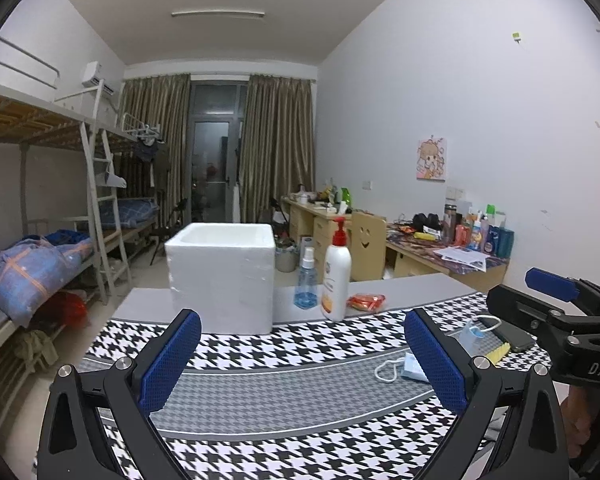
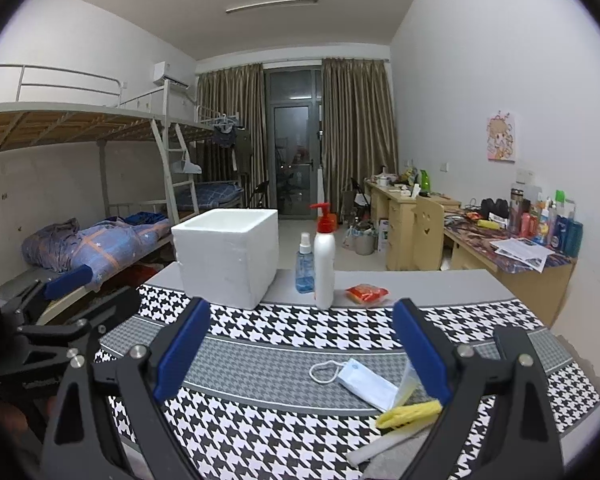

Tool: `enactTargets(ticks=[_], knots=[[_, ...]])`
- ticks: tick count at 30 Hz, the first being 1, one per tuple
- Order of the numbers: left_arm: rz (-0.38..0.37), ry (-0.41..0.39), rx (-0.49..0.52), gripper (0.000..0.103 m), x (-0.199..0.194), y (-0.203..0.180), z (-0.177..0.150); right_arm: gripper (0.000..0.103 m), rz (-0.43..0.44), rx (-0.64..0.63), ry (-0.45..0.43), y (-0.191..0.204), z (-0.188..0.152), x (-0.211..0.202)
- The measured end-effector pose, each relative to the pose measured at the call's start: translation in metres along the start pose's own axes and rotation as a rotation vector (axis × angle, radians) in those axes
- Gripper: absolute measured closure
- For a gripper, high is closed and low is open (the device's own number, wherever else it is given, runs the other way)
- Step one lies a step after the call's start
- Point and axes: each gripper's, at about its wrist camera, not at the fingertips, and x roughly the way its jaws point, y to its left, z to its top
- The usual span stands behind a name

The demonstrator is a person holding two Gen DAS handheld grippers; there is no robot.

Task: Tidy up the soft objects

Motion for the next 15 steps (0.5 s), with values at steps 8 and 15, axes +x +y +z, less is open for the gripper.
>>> enactTargets(ticks=[8, 15], knots=[[-0.070, 0.028, 0.017, 0.001, 0.011, -0.023, -0.003, 0.008, -0.074, 0.008, 0.033, -0.019, -0.010, -0.003], [-0.097, 0.064, 0.032, 0.001, 0.023, -0.040, -0.005, 0.008, -0.118, 0.024, 0.052, -0.041, -0.017, -0.005]])
